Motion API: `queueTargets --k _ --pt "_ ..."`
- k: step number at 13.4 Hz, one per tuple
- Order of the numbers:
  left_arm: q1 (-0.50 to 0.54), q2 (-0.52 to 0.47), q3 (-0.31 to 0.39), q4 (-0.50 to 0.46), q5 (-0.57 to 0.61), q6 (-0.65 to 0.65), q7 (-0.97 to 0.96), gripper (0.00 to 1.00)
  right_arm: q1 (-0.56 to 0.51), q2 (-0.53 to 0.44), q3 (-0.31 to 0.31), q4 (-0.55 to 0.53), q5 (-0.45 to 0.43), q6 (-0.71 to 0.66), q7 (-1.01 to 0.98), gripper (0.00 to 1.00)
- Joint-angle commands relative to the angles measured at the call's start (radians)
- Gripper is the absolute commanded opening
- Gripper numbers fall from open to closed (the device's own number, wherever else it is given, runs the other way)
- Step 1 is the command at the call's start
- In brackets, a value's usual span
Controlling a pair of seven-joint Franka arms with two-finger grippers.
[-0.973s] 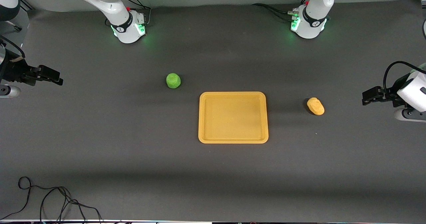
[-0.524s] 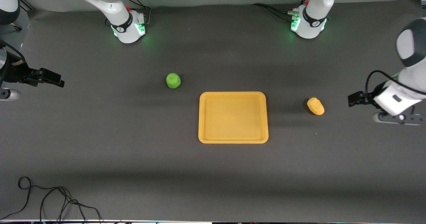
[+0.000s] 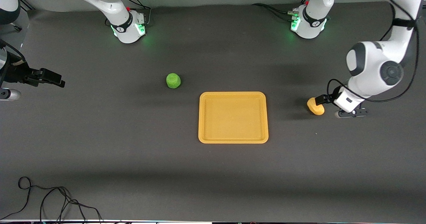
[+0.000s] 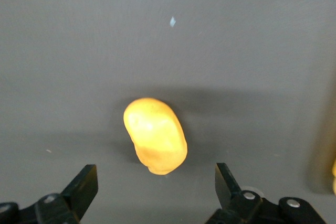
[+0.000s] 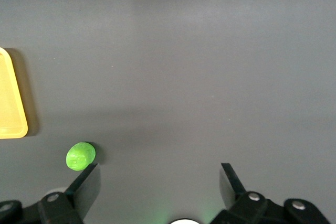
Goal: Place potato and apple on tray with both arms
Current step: 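Grasp the yellow potato with the left gripper while the right gripper approaches the apple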
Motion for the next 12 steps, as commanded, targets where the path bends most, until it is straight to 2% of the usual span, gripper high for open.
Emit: queueTargets --k 1,3,6,7,8,9,11,12 --pt "-0.022 0.065 0.006 -0.008 0.119 0.043 -0.175 0.97 0.071 -0.006 0.002 -0.010 0.042 0.015 0.071 1.00" --pt "-0.031 0.099 0.006 -0.008 0.127 0.089 -0.269 0.99 0.161 -0.009 0.002 -0.018 0.051 0.020 0.213 1.00" --pt "-0.037 0.163 0.005 0.003 0.130 0.150 -0.265 0.99 0.336 -0.030 0.000 -0.071 0.050 0.071 0.422 1.00" --pt "-0.035 0.180 0.005 0.001 0.131 0.178 -0.262 0.96 0.391 -0.035 0.000 -0.099 0.050 0.101 0.488 1.00" --pt "-0.037 0.185 0.006 0.003 0.133 0.183 -0.262 0.88 0.443 -0.042 0.000 -0.122 0.047 0.124 0.534 1.00" --pt "-0.037 0.182 0.006 0.003 0.136 0.174 -0.260 0.75 0.485 -0.050 0.000 -0.155 0.047 0.144 0.548 1.00" --pt "-0.031 0.179 0.006 0.026 0.136 0.161 -0.257 0.35 0.537 -0.104 0.000 -0.252 0.047 0.198 0.566 1.00" --pt "-0.032 0.169 0.006 0.043 0.136 0.141 -0.262 0.22 0.559 -0.142 0.000 -0.322 0.047 0.235 0.588 1.00"
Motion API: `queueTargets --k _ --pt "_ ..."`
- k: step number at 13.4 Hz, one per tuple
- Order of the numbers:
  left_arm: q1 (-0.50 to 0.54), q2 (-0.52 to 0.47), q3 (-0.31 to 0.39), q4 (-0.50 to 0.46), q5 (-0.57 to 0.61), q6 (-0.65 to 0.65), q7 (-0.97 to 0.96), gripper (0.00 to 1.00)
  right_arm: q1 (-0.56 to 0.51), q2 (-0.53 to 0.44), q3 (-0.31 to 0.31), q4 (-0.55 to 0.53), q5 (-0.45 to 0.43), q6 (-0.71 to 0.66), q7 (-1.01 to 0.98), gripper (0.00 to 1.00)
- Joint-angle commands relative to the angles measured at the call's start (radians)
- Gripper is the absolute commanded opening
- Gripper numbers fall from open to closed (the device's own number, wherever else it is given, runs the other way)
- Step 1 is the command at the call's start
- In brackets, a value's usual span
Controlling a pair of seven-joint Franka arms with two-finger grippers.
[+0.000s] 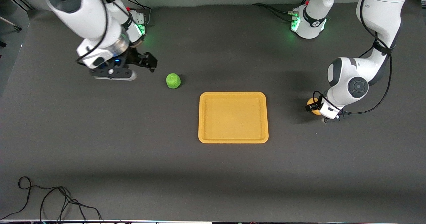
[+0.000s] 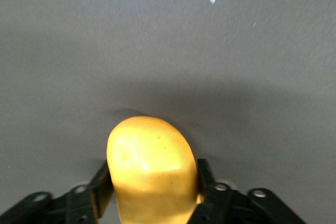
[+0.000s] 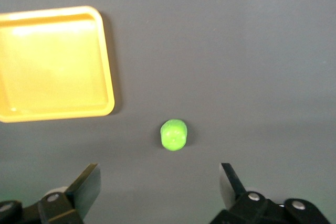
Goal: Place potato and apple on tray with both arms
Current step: 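Carry the potato toward the tray while the right gripper grasps the apple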
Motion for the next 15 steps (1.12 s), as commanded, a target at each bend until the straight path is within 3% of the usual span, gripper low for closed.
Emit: queueTargets --k 1,6,12,15 --pt "-0.026 -0.033 0.004 0.062 0.022 -0.098 -0.035 0.09 0.054 -0.140 -0.012 -0.213 0.011 0.096 0.042 1.00" --pt "-0.180 -0.047 -0.003 0.385 0.015 -0.519 -0.092 0.02 0.134 -0.319 -0.009 -0.496 0.002 0.205 0.106 1.00" --pt "-0.381 0.047 -0.019 0.409 0.019 -0.335 0.013 0.00 0.190 -0.317 -0.009 -0.690 -0.003 0.430 0.150 1.00" --pt "-0.444 0.119 -0.020 0.418 0.025 -0.271 0.027 0.00 0.190 -0.239 -0.009 -0.761 -0.021 0.596 0.151 1.00"
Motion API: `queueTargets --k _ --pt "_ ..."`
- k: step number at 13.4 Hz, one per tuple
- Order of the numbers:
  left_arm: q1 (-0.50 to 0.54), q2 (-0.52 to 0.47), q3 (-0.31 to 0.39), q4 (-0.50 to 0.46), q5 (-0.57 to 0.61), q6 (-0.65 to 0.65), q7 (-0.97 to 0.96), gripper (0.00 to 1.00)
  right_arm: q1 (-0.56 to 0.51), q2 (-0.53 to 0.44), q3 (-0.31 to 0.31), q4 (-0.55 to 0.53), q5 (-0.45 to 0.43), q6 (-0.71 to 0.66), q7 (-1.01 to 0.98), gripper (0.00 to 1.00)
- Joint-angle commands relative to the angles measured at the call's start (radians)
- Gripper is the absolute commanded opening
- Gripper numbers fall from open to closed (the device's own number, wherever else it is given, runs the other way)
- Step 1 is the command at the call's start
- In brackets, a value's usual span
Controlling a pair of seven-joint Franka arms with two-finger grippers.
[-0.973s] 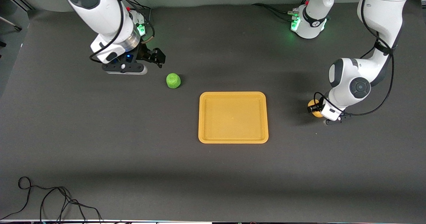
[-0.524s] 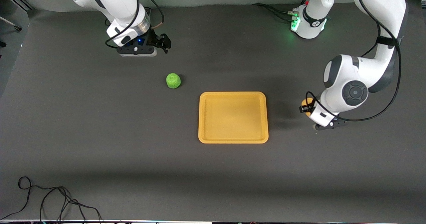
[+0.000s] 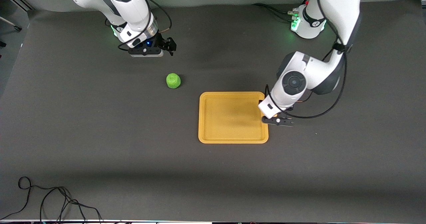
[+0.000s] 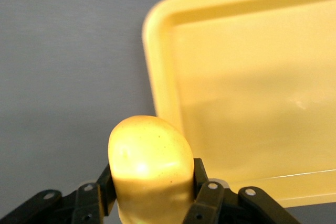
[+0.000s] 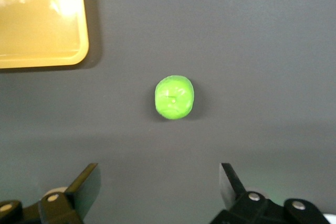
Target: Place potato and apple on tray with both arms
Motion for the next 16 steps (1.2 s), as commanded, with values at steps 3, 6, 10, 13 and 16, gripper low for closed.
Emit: queueTargets --k 3,6,10,13,16 --pt "-0.043 0.075 0.010 0.050 0.009 0.026 0.010 0.00 0.010 0.183 -0.006 -0.032 -0.018 0.221 0.023 1.00" --pt "-0.043 0.117 0.009 0.070 0.021 0.026 0.029 0.00 0.013 0.270 -0.006 -0.051 -0.018 0.329 0.024 1.00" --pt "-0.039 0.144 0.009 0.105 0.016 0.026 0.029 0.12 0.014 0.371 -0.006 -0.097 -0.018 0.510 0.024 1.00" --pt "-0.043 0.155 0.010 0.107 0.021 0.026 0.025 0.24 0.014 0.430 -0.009 -0.111 -0.018 0.585 0.024 1.00" --pt "-0.043 0.167 0.010 0.108 0.021 0.027 0.016 0.54 0.014 0.468 -0.012 -0.109 -0.018 0.614 0.024 0.97"
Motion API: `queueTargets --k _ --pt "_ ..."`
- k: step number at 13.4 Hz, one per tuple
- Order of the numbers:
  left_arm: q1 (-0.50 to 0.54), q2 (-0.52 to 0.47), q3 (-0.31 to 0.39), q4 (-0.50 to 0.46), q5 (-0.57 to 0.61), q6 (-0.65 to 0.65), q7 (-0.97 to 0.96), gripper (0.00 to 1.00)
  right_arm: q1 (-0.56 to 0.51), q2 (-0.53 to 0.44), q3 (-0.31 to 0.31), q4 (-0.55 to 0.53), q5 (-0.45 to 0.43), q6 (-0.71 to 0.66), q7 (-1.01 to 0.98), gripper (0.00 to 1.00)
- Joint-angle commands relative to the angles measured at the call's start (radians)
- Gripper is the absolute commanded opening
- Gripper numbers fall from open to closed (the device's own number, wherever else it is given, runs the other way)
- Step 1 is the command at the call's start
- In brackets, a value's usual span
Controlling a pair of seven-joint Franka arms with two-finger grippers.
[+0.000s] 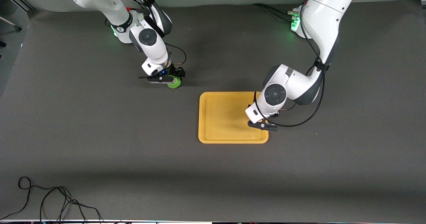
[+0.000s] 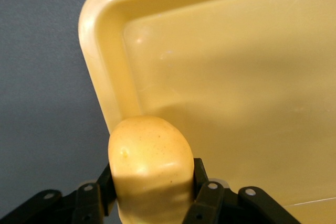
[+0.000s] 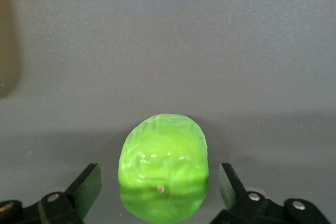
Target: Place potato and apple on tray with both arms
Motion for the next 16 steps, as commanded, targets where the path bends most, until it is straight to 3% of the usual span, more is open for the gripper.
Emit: queueTargets --k 1,2,3,6,10,12,14,16 --pt "-0.012 0.018 0.009 0.028 0.010 -0.008 -0.007 0.63 0.011 0.026 -0.012 0.001 -0.017 0.035 0.024 0.76" --pt "-0.012 0.017 0.009 0.028 0.010 -0.008 -0.008 0.70 0.010 0.026 -0.013 0.001 -0.017 0.036 0.023 0.63" --pt "-0.012 0.015 0.009 0.029 0.010 -0.008 -0.008 0.73 0.010 0.023 -0.015 0.004 -0.017 0.034 0.018 0.61" --pt "-0.001 0.000 0.007 0.029 0.002 -0.020 -0.010 0.81 0.006 -0.041 -0.044 0.027 -0.019 -0.045 0.006 0.61" --pt "0.032 -0.089 0.015 0.031 -0.002 -0.115 -0.002 0.99 0.004 -0.158 -0.111 0.157 -0.020 -0.353 -0.071 0.61" --pt "0.092 -0.152 0.012 0.063 -0.014 -0.210 0.007 0.99 0.004 -0.187 -0.131 0.270 -0.028 -0.526 -0.073 0.61" --pt "0.152 -0.218 0.013 0.148 -0.042 -0.398 0.033 0.99 0.003 -0.186 -0.147 0.462 -0.034 -0.772 -0.072 0.61" --pt "0.230 -0.238 0.015 0.250 -0.042 -0.553 0.146 1.00 0.001 -0.174 -0.162 0.626 -0.036 -0.930 -0.074 0.61"
